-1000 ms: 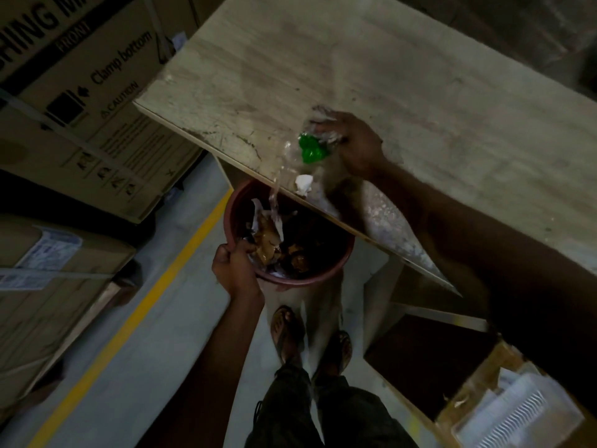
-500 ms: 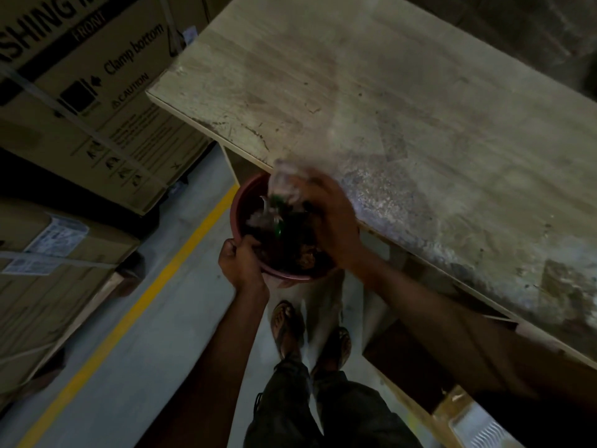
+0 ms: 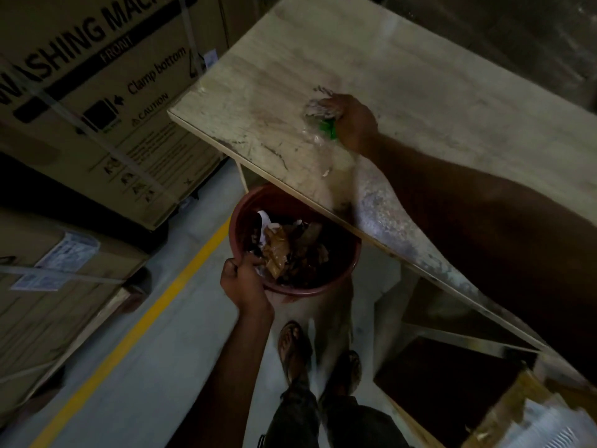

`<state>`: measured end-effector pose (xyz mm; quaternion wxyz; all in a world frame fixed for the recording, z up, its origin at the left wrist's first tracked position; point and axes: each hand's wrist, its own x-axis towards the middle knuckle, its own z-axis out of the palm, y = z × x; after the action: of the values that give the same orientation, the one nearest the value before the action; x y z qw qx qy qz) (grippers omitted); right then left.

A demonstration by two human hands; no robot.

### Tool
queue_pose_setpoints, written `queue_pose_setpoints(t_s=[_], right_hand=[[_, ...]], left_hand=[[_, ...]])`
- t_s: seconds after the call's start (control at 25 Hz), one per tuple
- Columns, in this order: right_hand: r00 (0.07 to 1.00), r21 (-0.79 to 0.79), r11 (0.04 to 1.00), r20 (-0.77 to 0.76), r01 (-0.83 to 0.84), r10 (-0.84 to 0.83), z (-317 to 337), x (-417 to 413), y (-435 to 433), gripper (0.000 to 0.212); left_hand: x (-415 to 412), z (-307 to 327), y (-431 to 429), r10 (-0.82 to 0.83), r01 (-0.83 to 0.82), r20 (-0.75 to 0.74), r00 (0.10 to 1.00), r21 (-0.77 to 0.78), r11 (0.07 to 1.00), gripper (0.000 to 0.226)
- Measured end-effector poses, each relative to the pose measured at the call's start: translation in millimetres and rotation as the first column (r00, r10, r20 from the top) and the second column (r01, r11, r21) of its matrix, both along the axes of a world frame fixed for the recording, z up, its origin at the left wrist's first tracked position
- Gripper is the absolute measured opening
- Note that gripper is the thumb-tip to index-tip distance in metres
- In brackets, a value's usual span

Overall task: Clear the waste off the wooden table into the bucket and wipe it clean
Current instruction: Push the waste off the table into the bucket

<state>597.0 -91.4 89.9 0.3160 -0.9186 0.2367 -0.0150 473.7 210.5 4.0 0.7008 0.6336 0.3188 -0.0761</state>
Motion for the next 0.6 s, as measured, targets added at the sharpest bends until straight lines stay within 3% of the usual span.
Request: queue_pose_setpoints(t_s=[0.08, 0.2, 0.36, 0.48, 0.56, 0.6], right_hand=[[0.999, 0.017, 0.999, -0.012, -0.032, 0.032, -4.6, -9.0, 20.8, 0.048], [0.962, -0.094, 0.981, 0.199, -0.171, 0.187, -12.3, -64.0, 84.1, 0.037], [0.865, 0.031, 0.917, 0.347, -0.397, 0.363, -27.8, -147.2, 163.5, 0.049], [0.944, 0.208, 0.943, 0.260, -0.260, 0.203, -39.8, -193.3, 190.9, 0.048], [0.963, 0.374, 0.926, 0.266, -0.056, -0.050, -39.3, -197.5, 190.2, 0.037], [0.961, 0.477, 0.874, 0.192, 0.087, -0.200, -34.6, -196.3, 185.5, 0.031]], left_hand=[[7.3, -2.5, 3.8, 0.007, -0.007, -0.008, 1.000, -0.003, 1.000, 0.025], [8.8, 2.4, 7.3, -0.001, 0.000, -0.027, 1.000, -0.027, 1.000, 0.024], [-1.5, 12.7, 8.8, -0.017, 0.017, -0.032, 0.999, 0.012, 1.000, 0.025], [-8.5, 14.1, 13.4, -0.036, 0.038, -0.047, 0.998, 0.028, 0.999, 0.018], [-13.7, 16.5, 17.6, -0.056, 0.057, -0.057, 0.997, 0.031, 0.998, 0.021], [-17.2, 19.3, 19.1, -0.067, 0.069, -0.049, 0.997, 0.039, 0.997, 0.026]])
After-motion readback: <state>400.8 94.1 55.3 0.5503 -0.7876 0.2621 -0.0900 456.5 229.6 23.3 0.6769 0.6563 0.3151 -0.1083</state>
